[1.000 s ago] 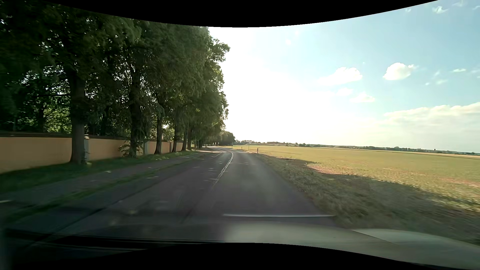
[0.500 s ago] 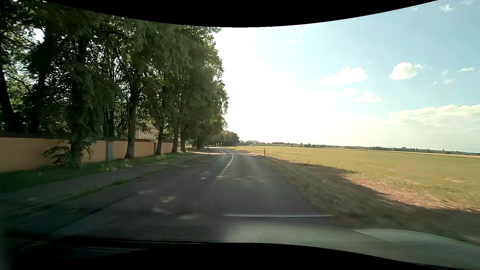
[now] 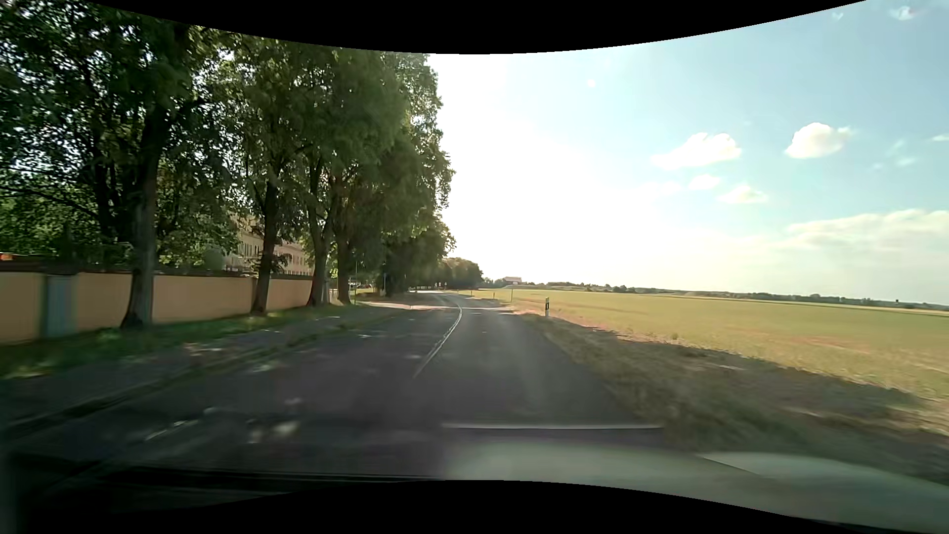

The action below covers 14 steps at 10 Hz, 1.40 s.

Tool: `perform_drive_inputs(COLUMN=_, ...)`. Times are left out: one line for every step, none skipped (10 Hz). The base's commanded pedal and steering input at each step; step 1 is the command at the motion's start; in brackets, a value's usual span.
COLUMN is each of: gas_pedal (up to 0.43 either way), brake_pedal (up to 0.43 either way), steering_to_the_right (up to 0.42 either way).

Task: Follow the waypoints while adhering to traffic rules and regulations

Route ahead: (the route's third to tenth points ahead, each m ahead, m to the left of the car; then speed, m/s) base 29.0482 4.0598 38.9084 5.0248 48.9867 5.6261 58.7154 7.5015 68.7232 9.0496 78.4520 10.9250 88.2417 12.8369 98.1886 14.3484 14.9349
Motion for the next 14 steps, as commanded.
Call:
perform_drive_inputs(gas_pedal=0.059, brake_pedal=0.006, steering_to_the_right=-0.01)
perform_drive_inputs(gas_pedal=0.059, brake_pedal=0.006, steering_to_the_right=-0.009)
perform_drive_inputs(gas_pedal=0.059, brake_pedal=0.006, steering_to_the_right=-0.01)
perform_drive_inputs(gas_pedal=0.059, brake_pedal=0.006, steering_to_the_right=-0.012)
perform_drive_inputs(gas_pedal=0.059, brake_pedal=0.006, steering_to_the_right=-0.011)
perform_drive_inputs(gas_pedal=0.059, brake_pedal=0.006, steering_to_the_right=-0.01)
perform_drive_inputs(gas_pedal=0.059, brake_pedal=0.006, steering_to_the_right=-0.01)
perform_drive_inputs(gas_pedal=0.059, brake_pedal=0.006, steering_to_the_right=-0.014)
perform_drive_inputs(gas_pedal=0.059, brake_pedal=0.006, steering_to_the_right=-0.014)
perform_drive_inputs(gas_pedal=0.059, brake_pedal=0.006, steering_to_the_right=-0.007)
perform_drive_inputs(gas_pedal=0.059, brake_pedal=0.006, steering_to_the_right=-0.005)
perform_drive_inputs(gas_pedal=0.059, brake_pedal=0.006, steering_to_the_right=-0.006)
perform_drive_inputs(gas_pedal=0.059, brake_pedal=0.006, steering_to_the_right=-0.006)
perform_drive_inputs(gas_pedal=0.059, brake_pedal=0.006, steering_to_the_right=-0.008)
